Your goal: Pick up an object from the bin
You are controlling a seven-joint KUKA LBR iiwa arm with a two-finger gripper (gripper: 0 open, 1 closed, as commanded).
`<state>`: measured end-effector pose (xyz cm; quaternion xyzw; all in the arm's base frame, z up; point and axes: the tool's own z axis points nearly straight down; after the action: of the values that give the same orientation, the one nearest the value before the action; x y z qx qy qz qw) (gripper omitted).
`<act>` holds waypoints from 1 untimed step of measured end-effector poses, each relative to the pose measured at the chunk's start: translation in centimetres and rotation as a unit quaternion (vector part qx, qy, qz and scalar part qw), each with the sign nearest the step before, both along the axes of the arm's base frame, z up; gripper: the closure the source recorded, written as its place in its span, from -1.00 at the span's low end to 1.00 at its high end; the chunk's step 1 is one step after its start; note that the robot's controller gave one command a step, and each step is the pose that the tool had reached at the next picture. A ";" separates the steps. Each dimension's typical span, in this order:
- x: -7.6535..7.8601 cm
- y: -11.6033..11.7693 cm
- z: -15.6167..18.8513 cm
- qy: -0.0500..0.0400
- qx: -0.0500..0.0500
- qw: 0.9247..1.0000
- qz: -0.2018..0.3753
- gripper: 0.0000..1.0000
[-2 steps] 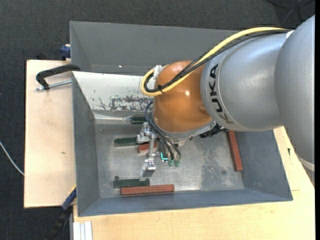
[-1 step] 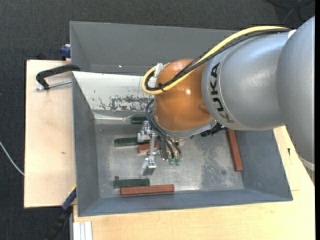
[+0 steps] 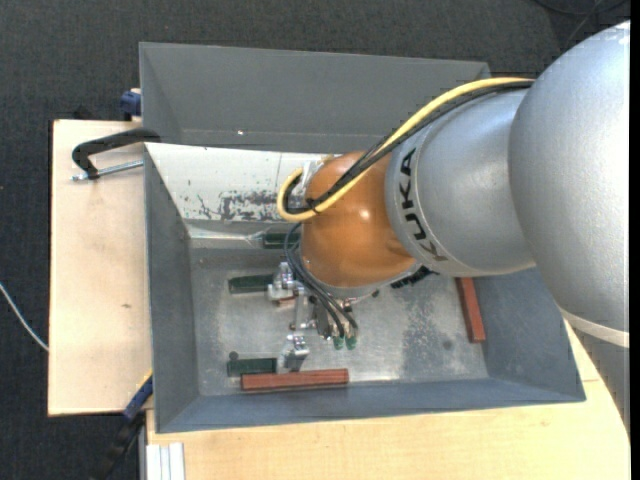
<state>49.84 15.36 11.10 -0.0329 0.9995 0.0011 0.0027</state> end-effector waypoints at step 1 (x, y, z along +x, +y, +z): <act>-0.3 -0.3 -1.6 0.002 0.000 1.000 0.010 -1.00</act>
Offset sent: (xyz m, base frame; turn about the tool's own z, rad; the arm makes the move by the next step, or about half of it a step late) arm -0.0062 -0.0059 -0.0003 -0.1272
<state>49.50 15.08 9.54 -0.0426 0.9991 0.0009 0.0011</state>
